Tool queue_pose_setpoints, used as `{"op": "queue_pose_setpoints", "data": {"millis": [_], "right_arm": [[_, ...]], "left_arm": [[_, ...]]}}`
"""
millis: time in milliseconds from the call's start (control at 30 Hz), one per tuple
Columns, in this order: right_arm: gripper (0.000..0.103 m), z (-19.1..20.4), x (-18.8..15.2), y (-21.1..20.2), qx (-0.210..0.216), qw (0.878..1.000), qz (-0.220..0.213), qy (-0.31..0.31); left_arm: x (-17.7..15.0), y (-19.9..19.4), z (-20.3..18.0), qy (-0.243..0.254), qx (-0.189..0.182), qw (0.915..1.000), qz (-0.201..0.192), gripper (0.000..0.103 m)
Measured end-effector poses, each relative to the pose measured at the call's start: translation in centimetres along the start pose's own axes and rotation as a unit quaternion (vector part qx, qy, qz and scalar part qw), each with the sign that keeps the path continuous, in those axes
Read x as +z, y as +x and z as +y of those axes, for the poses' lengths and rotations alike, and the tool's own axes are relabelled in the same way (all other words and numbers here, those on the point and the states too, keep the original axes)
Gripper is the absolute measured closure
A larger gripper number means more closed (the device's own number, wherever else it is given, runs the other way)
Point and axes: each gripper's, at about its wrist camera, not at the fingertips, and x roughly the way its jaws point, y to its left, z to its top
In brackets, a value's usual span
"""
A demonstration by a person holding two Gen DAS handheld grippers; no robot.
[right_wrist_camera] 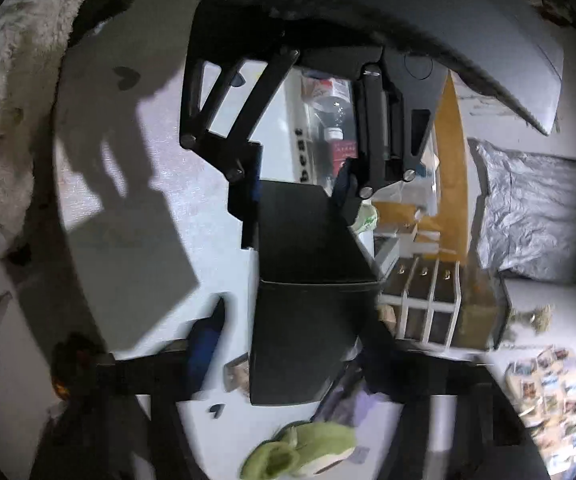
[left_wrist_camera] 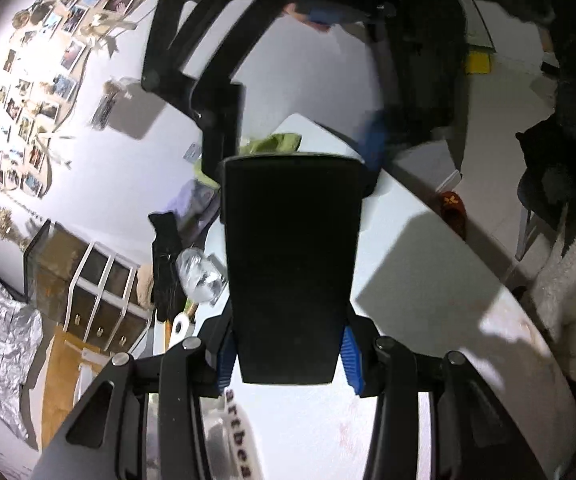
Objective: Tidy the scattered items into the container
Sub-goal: 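Carry the charger box with both grippers toward the plastic box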
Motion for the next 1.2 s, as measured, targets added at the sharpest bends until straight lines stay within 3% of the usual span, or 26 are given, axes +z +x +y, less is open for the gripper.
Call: {"op": "queue_pose_setpoints", "data": {"millis": [100,333,600,800,900,1000,1200], "right_arm": [[0.055,-1.5,1.0,0.4,-0.004,1.000,-0.007,-0.012],[0.056,-5.4,4.5,2.1,-0.063,0.994,-0.057,-0.069],[0.056,-11.5,6.4,4.3,-0.141,0.976,-0.123,-0.112],[0.057,-16.7,8.6,6.3,-0.193,0.959,-0.164,-0.129],[0.057,-19.9,9.4,7.7,-0.213,0.951,-0.183,-0.131],[0.057,-21.9,10.6,9.0,-0.224,0.945,-0.198,-0.132],[0.057,-24.9,13.6,13.0,-0.199,0.953,-0.202,-0.108]], "left_arm": [[-1.1,-1.0,0.7,-0.008,0.025,0.9995,0.015,0.060],[-3.7,-3.8,4.0,-0.006,0.107,0.9929,0.053,0.060],[-6.1,-5.7,9.6,-0.009,0.207,0.9720,0.111,0.060],[-8.5,-7.5,13.7,-0.045,0.288,0.9443,0.153,0.056],[-10.0,-8.7,15.3,-0.080,0.318,0.9287,0.173,0.044],[-11.8,-9.8,16.4,-0.112,0.343,0.9124,0.194,0.038],[-15.7,-11.6,17.5,-0.219,0.364,0.8737,0.237,0.037]]}}
